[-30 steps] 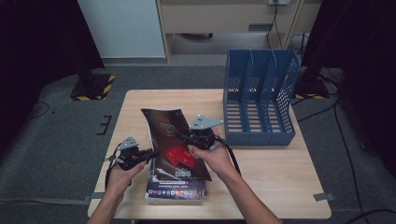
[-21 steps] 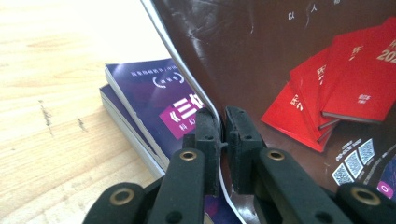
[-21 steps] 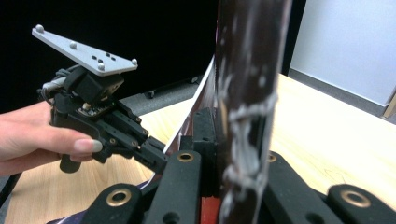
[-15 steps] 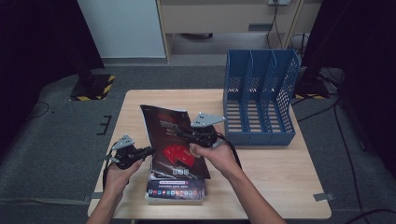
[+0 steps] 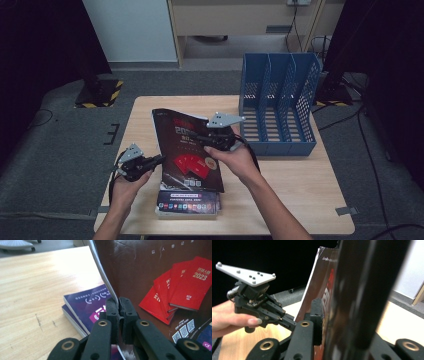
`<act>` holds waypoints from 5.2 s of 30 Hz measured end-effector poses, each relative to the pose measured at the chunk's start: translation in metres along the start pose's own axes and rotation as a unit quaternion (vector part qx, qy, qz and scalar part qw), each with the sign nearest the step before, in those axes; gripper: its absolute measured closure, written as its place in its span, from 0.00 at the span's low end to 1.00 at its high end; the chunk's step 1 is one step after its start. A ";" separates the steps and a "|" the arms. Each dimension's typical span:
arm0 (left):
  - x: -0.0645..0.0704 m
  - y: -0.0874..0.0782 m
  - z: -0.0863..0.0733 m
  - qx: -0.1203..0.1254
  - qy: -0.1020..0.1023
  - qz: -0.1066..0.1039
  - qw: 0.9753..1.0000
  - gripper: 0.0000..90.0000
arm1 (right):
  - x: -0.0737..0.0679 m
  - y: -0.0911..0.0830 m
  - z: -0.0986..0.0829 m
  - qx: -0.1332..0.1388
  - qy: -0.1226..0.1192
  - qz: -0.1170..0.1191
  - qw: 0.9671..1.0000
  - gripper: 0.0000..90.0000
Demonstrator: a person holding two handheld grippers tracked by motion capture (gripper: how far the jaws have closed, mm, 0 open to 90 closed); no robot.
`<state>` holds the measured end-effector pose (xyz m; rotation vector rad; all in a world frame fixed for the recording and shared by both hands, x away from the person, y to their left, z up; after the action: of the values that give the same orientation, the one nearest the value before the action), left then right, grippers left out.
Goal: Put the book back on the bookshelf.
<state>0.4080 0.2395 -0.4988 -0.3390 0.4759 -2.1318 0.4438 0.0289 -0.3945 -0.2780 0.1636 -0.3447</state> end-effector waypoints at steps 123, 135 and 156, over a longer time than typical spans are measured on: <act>-0.063 0.010 -0.048 -0.084 -0.070 0.171 0.979 0.08 | 0.076 -0.093 0.111 0.133 0.042 -0.208 0.968 0.97; -0.063 0.010 -0.048 -0.084 -0.072 0.170 0.979 0.08 | 0.082 -0.109 0.113 0.136 0.043 -0.221 0.965 0.97; -0.063 0.011 -0.049 -0.087 -0.069 0.171 0.979 0.08 | 0.095 -0.157 0.101 0.135 0.048 -0.256 0.956 0.97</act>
<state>0.4307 0.2958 -0.5508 -0.4663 0.5957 -1.7255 0.5038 -0.1222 -0.2629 -0.0276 0.1369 -0.8895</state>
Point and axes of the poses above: each handheld gripper's, and its own axes: y roughly forward along the jaws, z roughly out of its top, x roughly to its right, the point moved 6 cm from there along y, roughly forward along the jaws, and after that the axes turned 8 degrees about z, right-handed, at the moved point
